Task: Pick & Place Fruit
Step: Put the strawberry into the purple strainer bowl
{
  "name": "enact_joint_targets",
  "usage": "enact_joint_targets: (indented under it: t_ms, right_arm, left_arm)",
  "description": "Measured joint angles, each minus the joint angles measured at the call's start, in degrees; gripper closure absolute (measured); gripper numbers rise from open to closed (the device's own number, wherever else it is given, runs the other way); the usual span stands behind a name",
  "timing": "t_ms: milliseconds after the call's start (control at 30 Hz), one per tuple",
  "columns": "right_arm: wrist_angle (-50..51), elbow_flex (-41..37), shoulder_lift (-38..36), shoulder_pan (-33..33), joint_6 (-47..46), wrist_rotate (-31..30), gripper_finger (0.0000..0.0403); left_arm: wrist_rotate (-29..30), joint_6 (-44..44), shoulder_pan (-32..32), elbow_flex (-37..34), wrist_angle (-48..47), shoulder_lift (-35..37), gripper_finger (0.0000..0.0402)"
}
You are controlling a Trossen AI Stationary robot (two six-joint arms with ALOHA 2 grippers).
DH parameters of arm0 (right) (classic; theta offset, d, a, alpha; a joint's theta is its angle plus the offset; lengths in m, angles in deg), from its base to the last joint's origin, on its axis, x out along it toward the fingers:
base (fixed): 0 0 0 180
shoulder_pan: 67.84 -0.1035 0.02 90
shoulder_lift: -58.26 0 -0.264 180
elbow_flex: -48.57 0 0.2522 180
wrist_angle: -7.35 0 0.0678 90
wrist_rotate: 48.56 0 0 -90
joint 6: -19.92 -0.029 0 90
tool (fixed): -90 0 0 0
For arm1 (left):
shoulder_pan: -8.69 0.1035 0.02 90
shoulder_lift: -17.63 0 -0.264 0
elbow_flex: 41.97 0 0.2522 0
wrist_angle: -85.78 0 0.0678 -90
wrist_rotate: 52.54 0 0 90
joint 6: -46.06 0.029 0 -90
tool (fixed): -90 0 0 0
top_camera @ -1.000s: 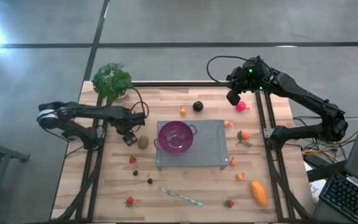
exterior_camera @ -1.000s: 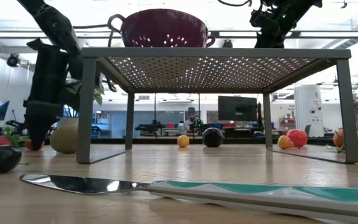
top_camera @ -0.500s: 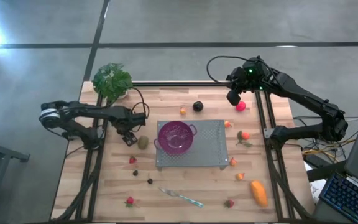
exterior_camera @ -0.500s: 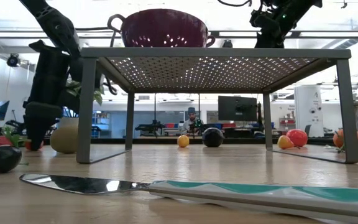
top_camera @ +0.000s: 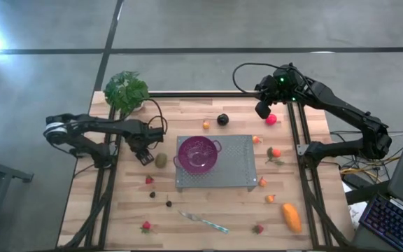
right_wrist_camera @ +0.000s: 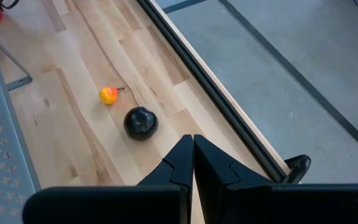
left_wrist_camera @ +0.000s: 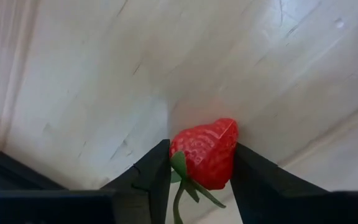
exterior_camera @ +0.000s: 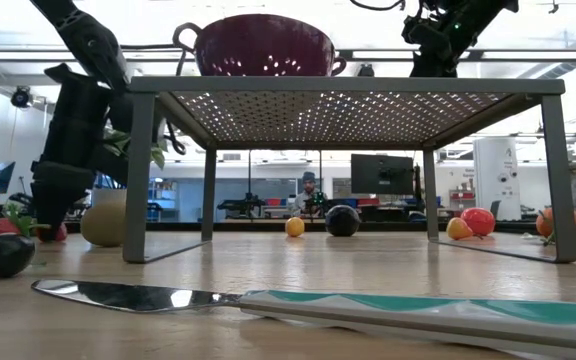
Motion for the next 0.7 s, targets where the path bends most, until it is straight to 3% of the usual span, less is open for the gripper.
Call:
enact_joint_targets:
  t_ms: [367,700]
  right_arm:
    - [0.0,0.0,0.0,0.0,0.2,0.0,0.0394]
    - [0.0,0.0,0.0,0.0,0.1,0.0,0.0394]
  left_arm:
    - [-0.8,-1.2,0.0,2.9,-4.9,6.7,0.0257]
    - [-1.2,-3.5,0.0,13.8,-10.5,16.3,0.0253]
